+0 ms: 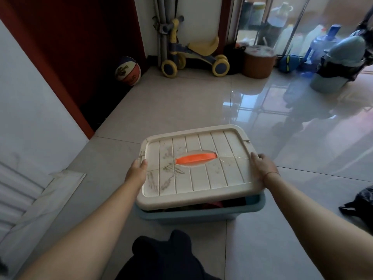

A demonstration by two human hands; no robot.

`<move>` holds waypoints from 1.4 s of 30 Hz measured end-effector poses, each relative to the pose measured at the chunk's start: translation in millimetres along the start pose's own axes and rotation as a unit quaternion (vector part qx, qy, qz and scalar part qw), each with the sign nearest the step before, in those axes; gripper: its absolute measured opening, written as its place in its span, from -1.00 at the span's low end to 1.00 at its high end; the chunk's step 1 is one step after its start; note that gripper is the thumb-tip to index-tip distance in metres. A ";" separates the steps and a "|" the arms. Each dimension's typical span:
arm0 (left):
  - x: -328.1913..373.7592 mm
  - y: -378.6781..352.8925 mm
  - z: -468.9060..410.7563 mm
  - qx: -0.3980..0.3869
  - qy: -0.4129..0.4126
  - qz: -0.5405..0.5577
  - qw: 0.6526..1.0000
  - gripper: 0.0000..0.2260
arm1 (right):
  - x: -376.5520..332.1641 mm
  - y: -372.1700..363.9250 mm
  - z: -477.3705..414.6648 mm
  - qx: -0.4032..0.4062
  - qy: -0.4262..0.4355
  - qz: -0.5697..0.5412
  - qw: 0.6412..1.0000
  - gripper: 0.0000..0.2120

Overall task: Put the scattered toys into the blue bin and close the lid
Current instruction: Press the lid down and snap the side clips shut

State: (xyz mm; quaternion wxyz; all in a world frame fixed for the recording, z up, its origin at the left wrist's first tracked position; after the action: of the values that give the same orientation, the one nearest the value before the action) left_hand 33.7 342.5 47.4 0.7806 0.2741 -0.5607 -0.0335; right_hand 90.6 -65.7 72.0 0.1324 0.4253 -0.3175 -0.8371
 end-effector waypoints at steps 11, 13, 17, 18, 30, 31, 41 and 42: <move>-26.7 0.9 35.4 0.008 -0.001 -0.066 0.998 -0.56 | 52.9 -19.0 21.6 -0.012 -0.040 -0.002 0.999 -0.64; -30.9 4.8 22.2 0.015 0.030 -0.080 0.996 -0.54 | 33.6 -18.0 12.7 0.013 -0.029 0.025 0.999 -0.60; -37.9 4.8 1.7 0.002 0.029 -0.073 0.997 -0.48 | 15.6 -23.4 -3.8 -0.007 -0.035 0.060 0.998 -0.53; -34.7 3.2 1.9 -0.013 0.024 -0.059 0.998 -0.46 | 15.8 -25.2 -6.1 -0.024 -0.046 0.052 0.997 -0.55; -57.9 -6.4 4.7 -0.049 0.218 0.224 0.949 -0.12 | 45.9 -28.8 -17.2 -0.111 -0.125 -0.104 0.980 -0.13; -53.8 -6.2 6.8 -0.033 0.199 0.225 0.953 -0.25 | 52.1 -29.3 -19.6 -0.120 -0.142 -0.119 0.975 -0.13; -32.0 5.5 14.1 0.128 0.030 -0.032 0.991 -0.55 | 43.8 -20.8 -16.1 0.033 -0.033 -0.056 0.997 -0.47; -30.8 5.3 13.6 0.130 0.024 -0.045 0.990 -0.56 | 42.6 -21.6 -14.6 0.032 -0.031 -0.044 0.998 -0.48</move>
State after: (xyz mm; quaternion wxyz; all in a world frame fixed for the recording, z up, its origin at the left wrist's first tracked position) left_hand 8.8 352.7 26.5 0.7493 0.3990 -0.5284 0.0115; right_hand 77.6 -76.2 25.0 0.0718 0.4163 -0.3294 -0.8444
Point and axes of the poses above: each hand's wrist, its own z-axis away from the middle knuckle, its own y-axis out of the back of the hand, x = y × z, the point moved 5 cm from there along -z, towards the middle knuckle, and after that the axes turned 10 degrees about -y, right-handed, at the moved point
